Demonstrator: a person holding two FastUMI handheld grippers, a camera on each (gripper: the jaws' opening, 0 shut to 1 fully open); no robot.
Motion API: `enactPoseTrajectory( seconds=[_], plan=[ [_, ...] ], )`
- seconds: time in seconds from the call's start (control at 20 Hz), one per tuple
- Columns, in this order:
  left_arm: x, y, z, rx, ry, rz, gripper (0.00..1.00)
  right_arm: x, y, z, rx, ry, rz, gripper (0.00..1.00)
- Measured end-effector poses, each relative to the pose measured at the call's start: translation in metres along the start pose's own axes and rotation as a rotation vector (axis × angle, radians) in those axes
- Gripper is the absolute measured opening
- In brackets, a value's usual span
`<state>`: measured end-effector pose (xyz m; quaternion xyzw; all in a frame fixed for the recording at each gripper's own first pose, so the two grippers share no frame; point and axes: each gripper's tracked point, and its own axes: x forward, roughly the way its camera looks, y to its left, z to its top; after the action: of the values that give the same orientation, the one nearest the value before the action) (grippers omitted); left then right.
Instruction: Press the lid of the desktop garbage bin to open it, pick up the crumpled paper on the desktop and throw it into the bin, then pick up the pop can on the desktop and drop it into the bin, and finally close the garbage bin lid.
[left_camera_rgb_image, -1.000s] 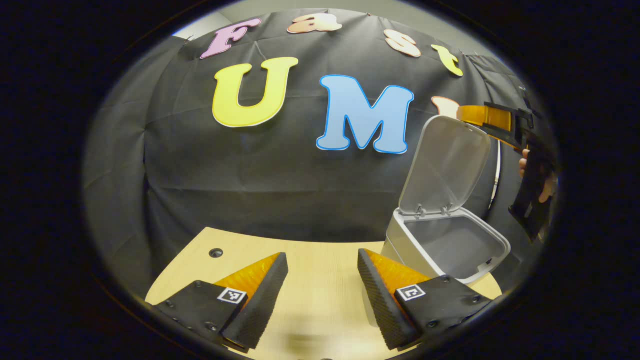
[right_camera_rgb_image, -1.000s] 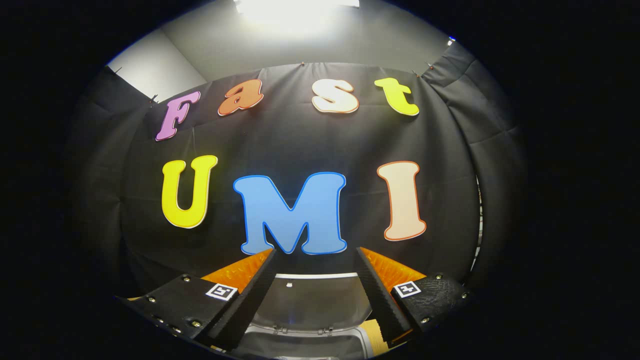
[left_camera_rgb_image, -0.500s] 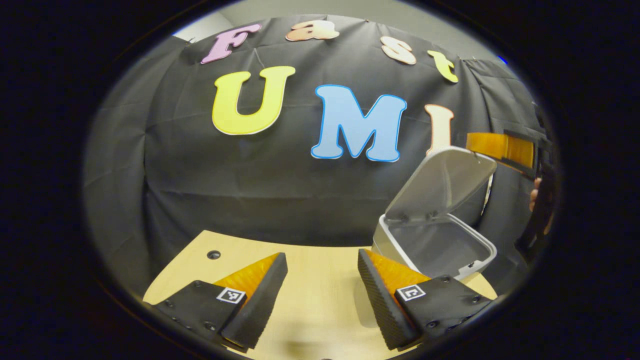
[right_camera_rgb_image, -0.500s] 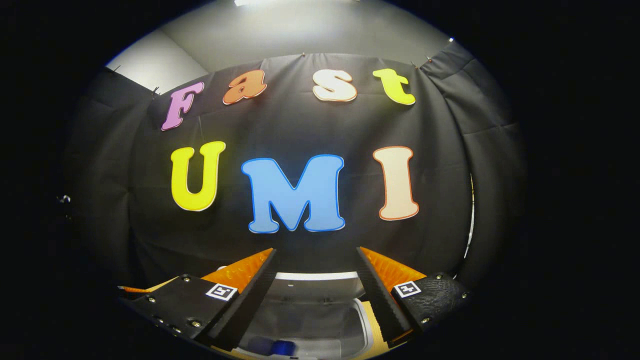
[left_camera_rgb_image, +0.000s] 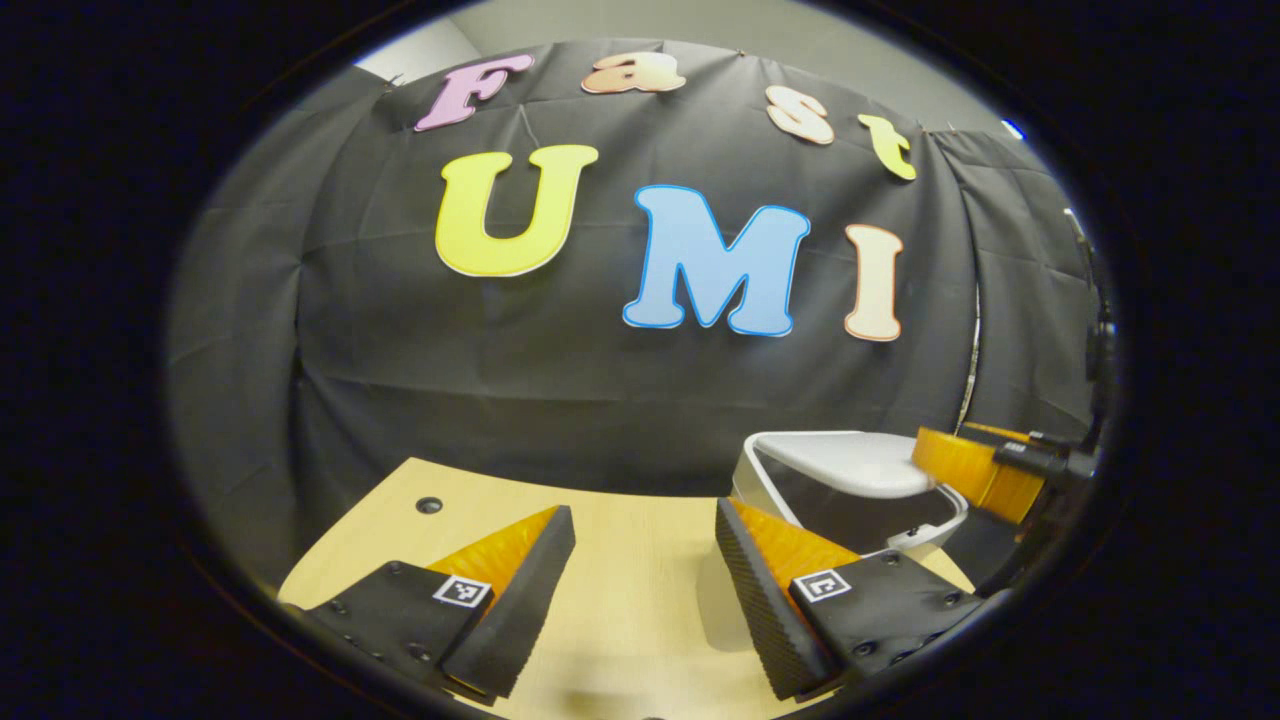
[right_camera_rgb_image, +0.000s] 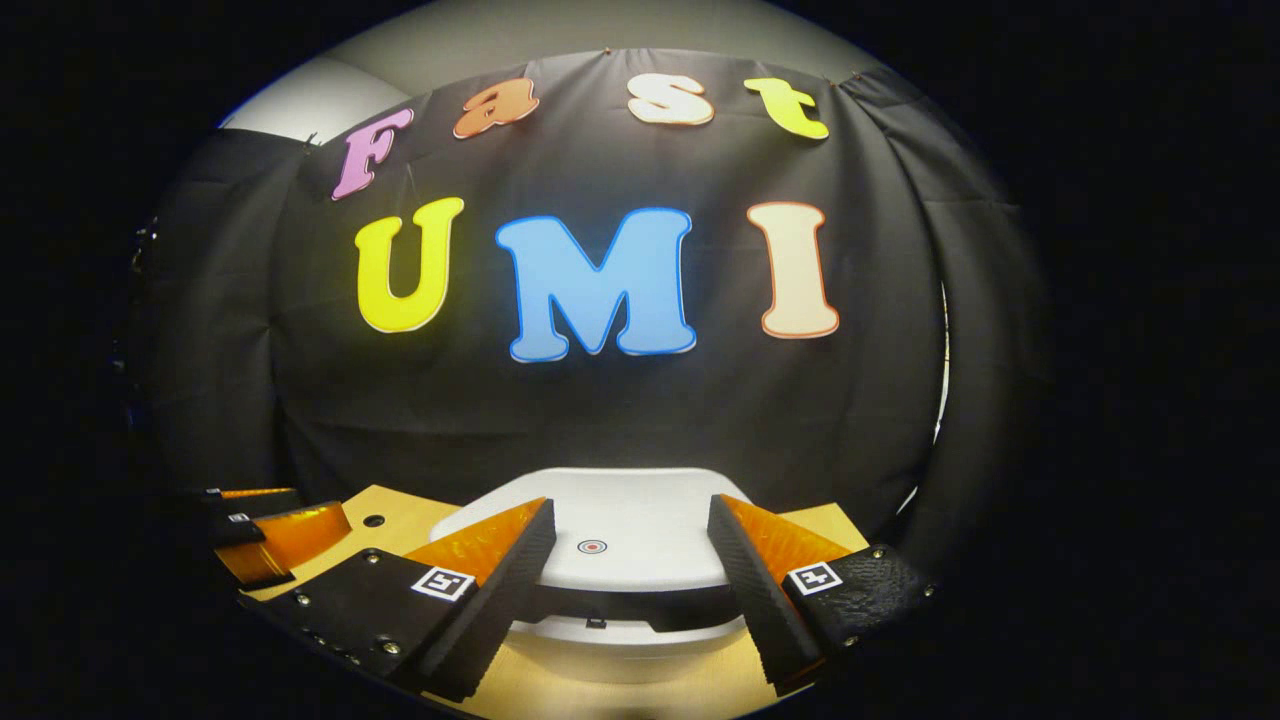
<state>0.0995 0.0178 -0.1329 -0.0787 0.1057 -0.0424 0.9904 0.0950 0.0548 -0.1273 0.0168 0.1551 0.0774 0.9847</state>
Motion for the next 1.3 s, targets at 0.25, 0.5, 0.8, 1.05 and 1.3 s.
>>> enactPoseTrajectory(
  seconds=[0.25, 0.5, 0.8, 1.05, 1.3],
  plan=[
    [-0.012, 0.009, -0.002, -0.009, -0.001, 0.017, 0.94, -0.003, 0.001, -0.022, -0.017, 0.048, 0.003, 0.98],
    [-0.016, 0.015, -0.009, -0.038, 0.009, 0.028, 0.94, -0.001, 0.001, -0.027, -0.024, 0.052, -0.003, 0.98],
    [-0.017, 0.013, -0.014, -0.043, 0.018, 0.024, 0.94, -0.004, 0.001, -0.030, -0.026, 0.017, 0.003, 0.99],
    [-0.016, 0.006, -0.017, -0.046, 0.020, 0.013, 0.94, -0.005, 0.001, -0.034, -0.045, 0.001, -0.006, 0.99],
    [-0.017, 0.004, -0.017, -0.041, 0.020, 0.008, 0.94, -0.008, 0.002, -0.036, -0.039, 0.006, -0.009, 0.99]
  ],
)
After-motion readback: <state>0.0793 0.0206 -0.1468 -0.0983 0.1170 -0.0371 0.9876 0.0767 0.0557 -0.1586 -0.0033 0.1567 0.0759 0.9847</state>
